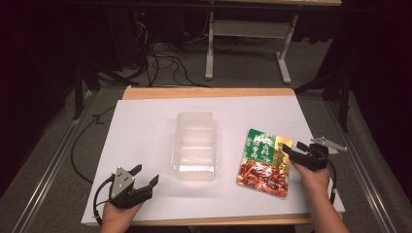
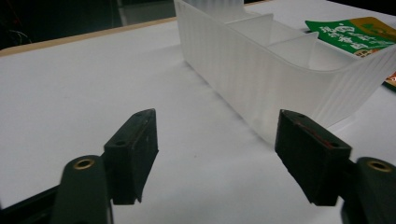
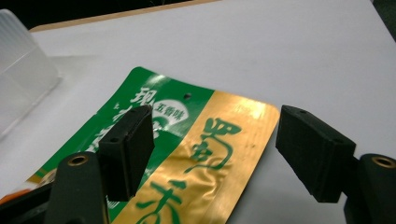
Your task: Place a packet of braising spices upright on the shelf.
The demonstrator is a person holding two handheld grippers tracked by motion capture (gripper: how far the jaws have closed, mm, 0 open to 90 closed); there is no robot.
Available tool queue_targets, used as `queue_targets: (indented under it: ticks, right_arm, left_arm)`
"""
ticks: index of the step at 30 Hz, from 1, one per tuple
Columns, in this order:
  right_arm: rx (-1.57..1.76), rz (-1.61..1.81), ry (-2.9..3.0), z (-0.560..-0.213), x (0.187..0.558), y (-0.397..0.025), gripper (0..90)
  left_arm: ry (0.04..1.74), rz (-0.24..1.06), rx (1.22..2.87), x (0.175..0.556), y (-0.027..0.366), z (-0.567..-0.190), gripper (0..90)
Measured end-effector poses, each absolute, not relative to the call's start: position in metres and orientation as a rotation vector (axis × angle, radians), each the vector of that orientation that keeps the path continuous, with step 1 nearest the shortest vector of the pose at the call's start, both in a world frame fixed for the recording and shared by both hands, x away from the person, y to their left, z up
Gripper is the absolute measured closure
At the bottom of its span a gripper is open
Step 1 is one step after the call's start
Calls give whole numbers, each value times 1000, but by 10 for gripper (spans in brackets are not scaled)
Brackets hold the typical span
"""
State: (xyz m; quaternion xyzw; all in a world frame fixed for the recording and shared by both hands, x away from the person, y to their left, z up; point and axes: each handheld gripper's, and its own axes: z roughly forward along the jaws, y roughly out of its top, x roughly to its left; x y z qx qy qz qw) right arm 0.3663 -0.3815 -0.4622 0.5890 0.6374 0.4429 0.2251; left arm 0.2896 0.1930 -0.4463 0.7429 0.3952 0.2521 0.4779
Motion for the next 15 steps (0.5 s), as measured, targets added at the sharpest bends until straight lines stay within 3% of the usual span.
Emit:
queue_targets:
  ticks: [7,15]
  right_arm:
    - [1662,1245,1775,-464,383,-394,239]
    - [1757,1269,1786,-470,400,-406,257]
  left_arm:
    - [990,571,1854,294,190,-449,49]
    - [1004,602,1845,294,190,-449,0]
